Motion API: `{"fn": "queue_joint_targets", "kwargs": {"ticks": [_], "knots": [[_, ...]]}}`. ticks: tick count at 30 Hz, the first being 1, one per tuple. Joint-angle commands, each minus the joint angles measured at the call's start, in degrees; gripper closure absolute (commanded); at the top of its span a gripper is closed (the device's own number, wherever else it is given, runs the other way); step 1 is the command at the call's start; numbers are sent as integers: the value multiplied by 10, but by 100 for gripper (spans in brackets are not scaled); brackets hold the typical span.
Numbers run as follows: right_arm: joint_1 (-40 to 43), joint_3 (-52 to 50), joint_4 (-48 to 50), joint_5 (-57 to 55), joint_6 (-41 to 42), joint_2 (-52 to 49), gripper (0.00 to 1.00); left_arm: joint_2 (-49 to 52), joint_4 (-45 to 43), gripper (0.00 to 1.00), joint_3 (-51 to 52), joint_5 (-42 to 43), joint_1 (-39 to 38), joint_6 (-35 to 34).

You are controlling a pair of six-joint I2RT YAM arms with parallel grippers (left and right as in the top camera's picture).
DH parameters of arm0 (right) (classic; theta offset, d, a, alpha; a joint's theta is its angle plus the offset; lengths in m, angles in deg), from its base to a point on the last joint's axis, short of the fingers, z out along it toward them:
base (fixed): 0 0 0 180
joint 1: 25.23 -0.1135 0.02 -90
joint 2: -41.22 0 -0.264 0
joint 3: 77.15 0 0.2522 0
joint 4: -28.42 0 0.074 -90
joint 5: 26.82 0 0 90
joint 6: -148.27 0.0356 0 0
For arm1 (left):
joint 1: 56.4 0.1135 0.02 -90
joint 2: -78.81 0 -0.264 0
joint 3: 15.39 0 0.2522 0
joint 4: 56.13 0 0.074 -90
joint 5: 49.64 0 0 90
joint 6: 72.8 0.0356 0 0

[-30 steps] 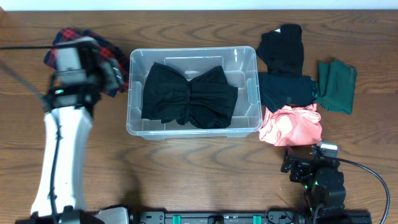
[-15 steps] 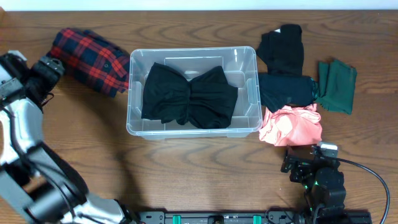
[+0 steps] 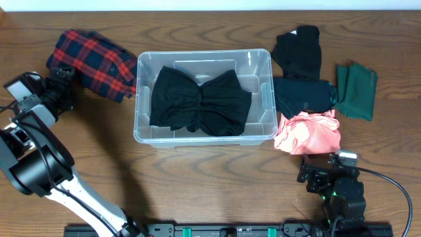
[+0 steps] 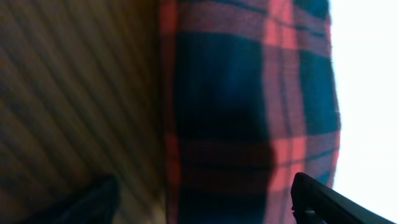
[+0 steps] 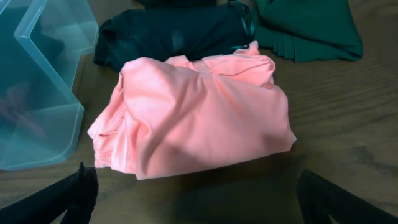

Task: Pack container
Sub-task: 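Move the left gripper to the plaid shirt and grasp it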

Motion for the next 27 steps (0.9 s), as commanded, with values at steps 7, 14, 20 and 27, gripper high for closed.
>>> {"fn": "queue_joint_targets", "kwargs": {"ticks": [7,14,20,27], "knots": [[3,-2,-1,-2,9,3,1,56,-65,10,-2,1,-43,-68],[3,-2,-1,-2,9,3,1,67,-62,23,-2,-50,-88,-68],[3,-2,-1,-2,9,3,1,67,-58,73,-2,-64,-95,-68],[3,-2,-1,-2,9,3,1,63,-61,94,-2,31,-74,17]]}}
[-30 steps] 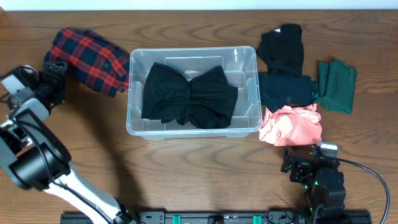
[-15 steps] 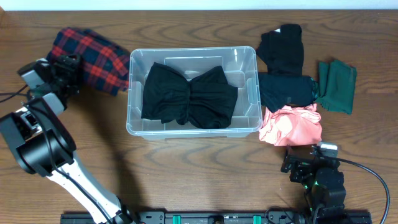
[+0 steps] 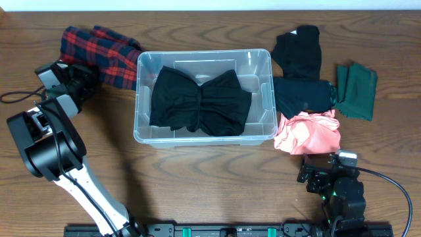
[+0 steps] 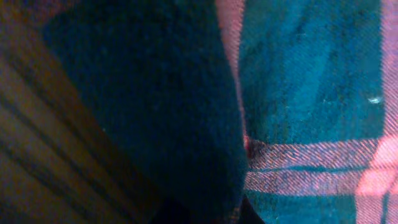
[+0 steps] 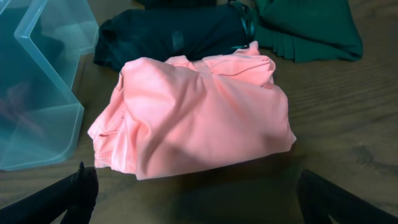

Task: Pack container
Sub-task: 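Move the left gripper to the plaid shirt and grasp it, then lift the plaid shirt and lower it into the bin's left side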

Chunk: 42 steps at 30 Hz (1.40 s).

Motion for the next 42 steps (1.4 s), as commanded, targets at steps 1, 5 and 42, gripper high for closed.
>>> {"fn": "queue_joint_targets", "kwargs": {"ticks": [1,5,42], "knots": [[3,-2,-1,-2,9,3,1,15,6,94,7,89,18,78],[3,-2,-1,-2,9,3,1,-15,15,94,7,203,44,109],[3,-2,-1,-2,9,3,1,-477,561,94,9,17,-344,436]]}}
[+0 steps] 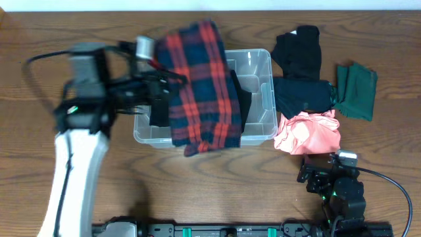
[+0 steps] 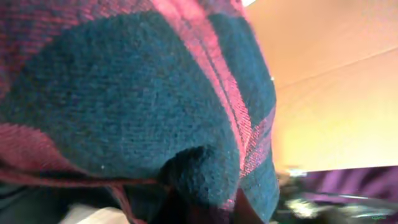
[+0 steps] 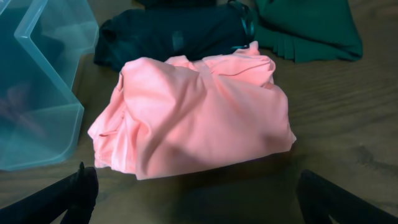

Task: Pack container
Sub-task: 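Lift the plaid shirt and lower it into the bin's left side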

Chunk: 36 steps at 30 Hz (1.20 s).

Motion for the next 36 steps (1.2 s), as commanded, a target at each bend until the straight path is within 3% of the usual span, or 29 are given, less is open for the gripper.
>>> {"fn": "queue_joint_targets", "kwargs": {"ticks": [1,4,11,15,18,22,27,29,36], "knots": [[3,-2,-1,-2,9,3,1,55,3,94,-5,-193,-37,96],[3,-2,-1,-2,9,3,1,113,-5,94,-5,-268,-48,98],[3,-2,-1,-2,9,3,1,182,-44,94,-5,-275,-36,102],[3,-2,-1,-2,9,3,1,182,-53,94,-5,-378,-25,102],[3,-2,-1,-2,9,3,1,182,-50,94,-5,-376,-21,119],[3,-2,-1,-2,9,3,1,182,-48,94,-5,-263,-26,146],[3,-2,-1,-2,9,3,1,182,-15,90,-5,-372,-33,117],[3,-2,-1,-2,9,3,1,172,-6,83,-13,-367,-32,114],[3,-2,-1,-2,9,3,1,85,28,40,-74,-346,-47,88]]}}
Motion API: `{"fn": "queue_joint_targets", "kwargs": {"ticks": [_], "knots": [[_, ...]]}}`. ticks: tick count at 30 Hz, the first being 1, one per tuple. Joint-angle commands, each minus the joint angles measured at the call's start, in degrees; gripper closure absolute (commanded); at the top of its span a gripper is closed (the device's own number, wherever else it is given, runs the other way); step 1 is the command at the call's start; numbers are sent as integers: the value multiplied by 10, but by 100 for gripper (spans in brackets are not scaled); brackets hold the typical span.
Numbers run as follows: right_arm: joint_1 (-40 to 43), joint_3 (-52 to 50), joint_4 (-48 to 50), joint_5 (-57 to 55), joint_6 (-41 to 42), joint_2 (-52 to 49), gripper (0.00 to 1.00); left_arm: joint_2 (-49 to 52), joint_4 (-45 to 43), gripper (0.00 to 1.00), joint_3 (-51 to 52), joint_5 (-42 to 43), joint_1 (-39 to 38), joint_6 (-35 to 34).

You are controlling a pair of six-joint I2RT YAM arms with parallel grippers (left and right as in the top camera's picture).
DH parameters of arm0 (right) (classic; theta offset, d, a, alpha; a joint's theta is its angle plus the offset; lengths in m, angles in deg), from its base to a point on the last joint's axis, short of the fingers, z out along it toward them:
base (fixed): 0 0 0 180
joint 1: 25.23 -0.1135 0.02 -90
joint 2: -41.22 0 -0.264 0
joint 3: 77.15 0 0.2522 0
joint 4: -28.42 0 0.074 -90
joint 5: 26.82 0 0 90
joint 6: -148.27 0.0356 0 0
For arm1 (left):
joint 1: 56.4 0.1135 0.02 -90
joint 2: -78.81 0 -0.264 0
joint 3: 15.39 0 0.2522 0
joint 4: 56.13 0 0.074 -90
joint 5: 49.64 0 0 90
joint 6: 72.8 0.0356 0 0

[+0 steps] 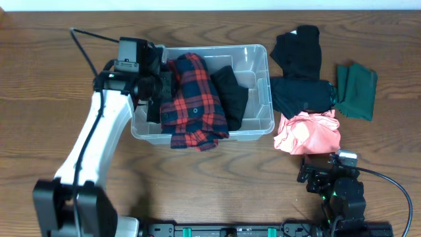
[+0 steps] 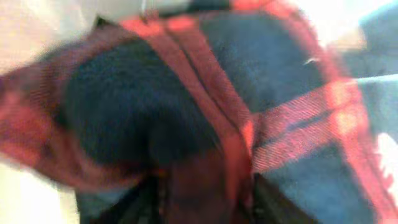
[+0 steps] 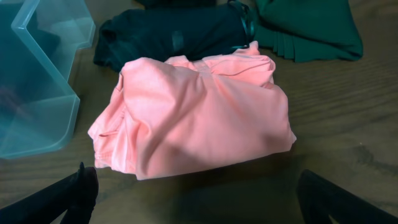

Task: Pack container
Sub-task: 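Lift the plaid shirt and lower it into the bin's left side, then push and tuck the plaid shirt down into the bin with left gripper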

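The clear plastic container (image 1: 263, 62) stands mid-table. A red and navy plaid shirt (image 1: 191, 99) lies in its left half, its hem draped over the front wall. A black garment (image 1: 230, 95) shows beside it in the container. My left gripper (image 1: 160, 85) is at the container's left end, shut on a fold of the plaid shirt (image 2: 205, 124), which fills the blurred left wrist view. My right gripper (image 3: 199, 208) rests open on the table just in front of a pink garment (image 3: 193, 118).
To the right of the container lie the pink garment (image 1: 308, 131), two black garments (image 1: 299, 52) (image 1: 301, 95) and a folded green cloth (image 1: 356, 91). The container's corner (image 3: 43, 93) shows at the left of the right wrist view.
The plaid shirt hung spread from my raised left gripper over the container; now it lies in the container's left half with the gripper low at the left end. The container has shifted slightly.
My left gripper was open at the plaid shirt lying on the table left of the container. Then it was shut on the shirt there. Then it held the shirt spread above the container, and now the shirt lies inside. The right arm has stayed still.
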Motion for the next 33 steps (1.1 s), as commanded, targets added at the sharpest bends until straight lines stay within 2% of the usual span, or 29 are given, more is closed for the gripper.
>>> {"fn": "queue_joint_targets", "kwargs": {"ticks": [1,7,8,11,14,16,22,26,29,33], "knots": [[3,-2,-1,-2,7,3,1,-67,9,38,-50,-7,-10,-9],[3,-2,-1,-2,7,3,1,-100,32,38,-52,-6,-32,-9],[3,-2,-1,-2,7,3,1,-95,40,40,-48,-6,-40,-9],[3,-2,-1,-2,7,3,1,-71,68,59,-29,-6,-72,-4],[3,-2,-1,-2,7,3,1,-29,92,68,-10,-7,-109,19],[3,-2,-1,-2,7,3,1,8,90,68,3,-14,-128,34],[3,-2,-1,-2,7,3,1,156,52,69,18,-119,-141,34],[3,-2,-1,-2,7,3,1,227,20,70,18,-129,-139,33],[3,-2,-1,-2,7,3,1,229,20,70,16,-129,-139,23],[3,-2,-1,-2,7,3,1,184,69,69,-14,-124,-140,7]]}}
